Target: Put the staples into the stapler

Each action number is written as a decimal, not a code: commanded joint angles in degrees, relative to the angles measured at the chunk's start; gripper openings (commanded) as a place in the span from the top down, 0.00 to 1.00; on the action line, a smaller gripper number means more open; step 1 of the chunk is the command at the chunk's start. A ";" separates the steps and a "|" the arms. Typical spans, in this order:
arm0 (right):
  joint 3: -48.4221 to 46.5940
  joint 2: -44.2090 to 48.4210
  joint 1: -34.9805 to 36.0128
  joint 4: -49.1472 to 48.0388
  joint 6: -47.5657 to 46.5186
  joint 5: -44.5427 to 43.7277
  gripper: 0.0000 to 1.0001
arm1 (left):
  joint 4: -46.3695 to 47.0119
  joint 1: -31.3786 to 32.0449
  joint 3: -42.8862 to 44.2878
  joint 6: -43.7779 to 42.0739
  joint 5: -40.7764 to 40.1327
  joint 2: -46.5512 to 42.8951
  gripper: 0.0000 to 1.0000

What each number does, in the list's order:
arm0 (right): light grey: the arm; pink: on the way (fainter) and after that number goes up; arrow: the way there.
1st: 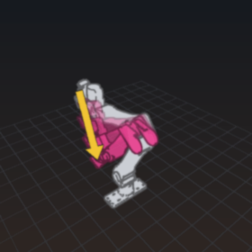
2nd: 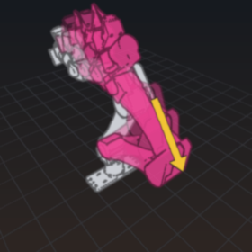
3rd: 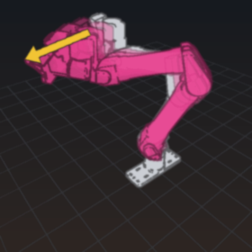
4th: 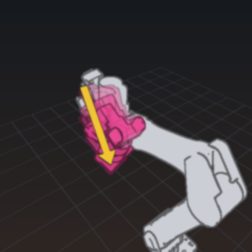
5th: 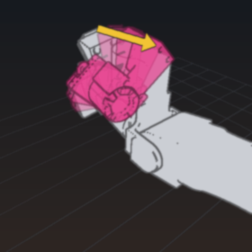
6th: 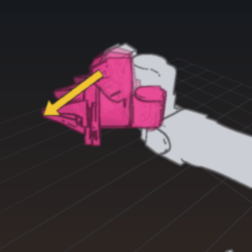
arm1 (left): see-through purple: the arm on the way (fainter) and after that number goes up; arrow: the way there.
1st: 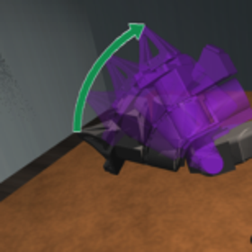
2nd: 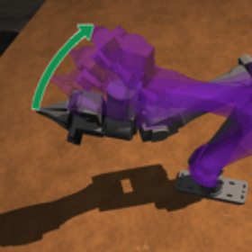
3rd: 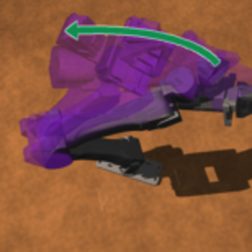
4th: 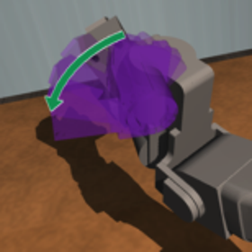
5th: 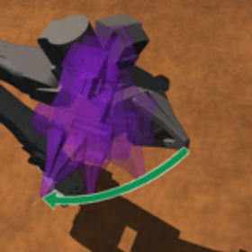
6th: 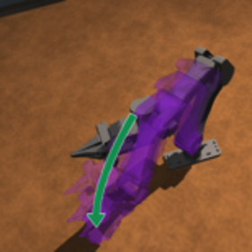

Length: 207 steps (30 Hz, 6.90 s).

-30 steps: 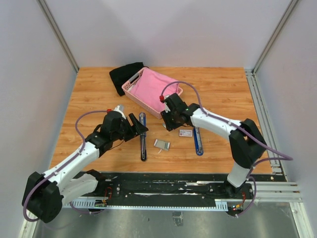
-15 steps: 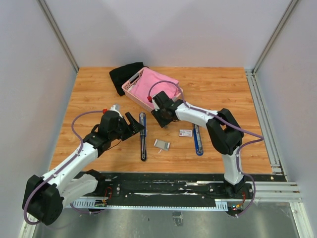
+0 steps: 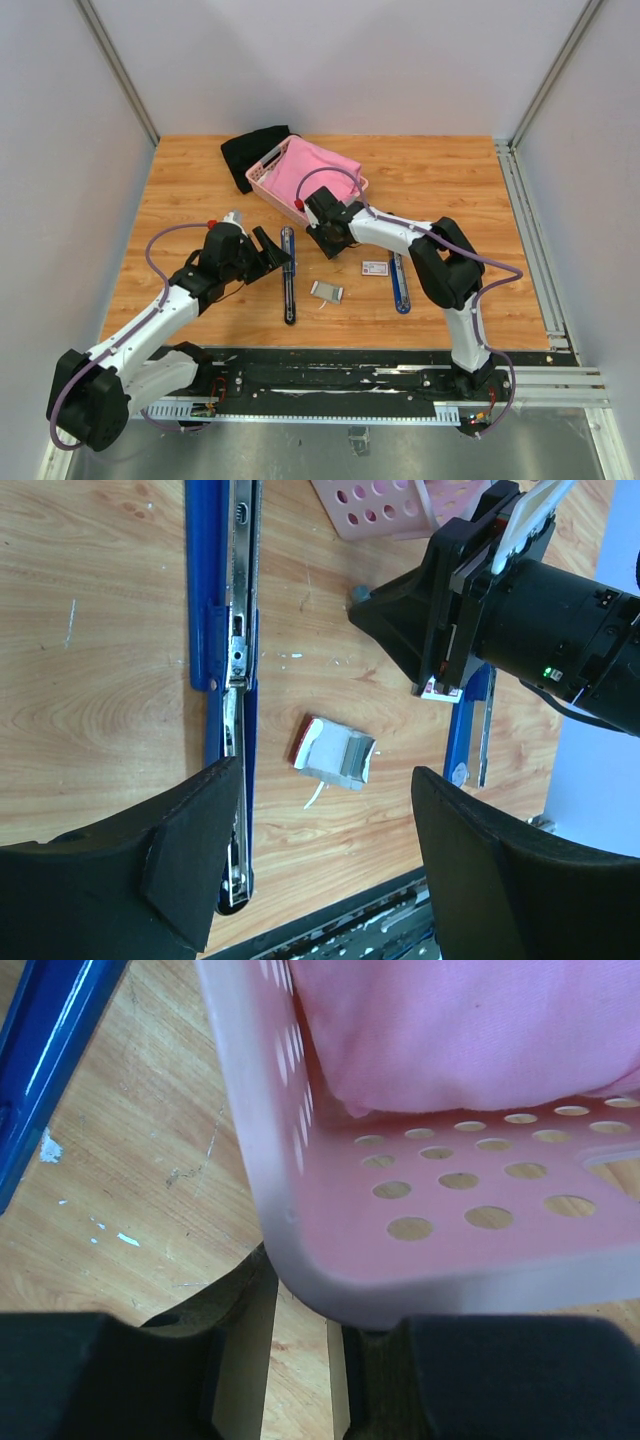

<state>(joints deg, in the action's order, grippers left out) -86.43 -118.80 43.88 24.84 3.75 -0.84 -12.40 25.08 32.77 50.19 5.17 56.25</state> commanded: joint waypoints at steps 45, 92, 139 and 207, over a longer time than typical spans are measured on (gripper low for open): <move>12.59 52.08 -8.28 -17.29 32.67 29.54 0.77 | 24.42 5.85 19.39 -9.68 20.62 -0.92 0.18; 34.89 49.16 12.65 18.22 36.81 -8.64 0.58 | -2.59 33.36 -3.35 -11.13 -8.42 -3.24 0.59; 54.50 62.55 5.04 3.48 38.79 -1.07 0.59 | 5.92 54.64 -3.46 -9.19 -21.24 24.02 0.68; 37.43 51.39 -9.71 10.63 31.07 10.34 0.59 | -13.15 32.13 15.59 -11.82 -16.05 30.82 0.57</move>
<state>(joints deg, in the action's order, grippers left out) -49.17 -67.22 34.72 36.25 35.90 8.91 -25.74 57.19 49.50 37.65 -11.40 88.99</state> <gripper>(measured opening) 0.409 0.419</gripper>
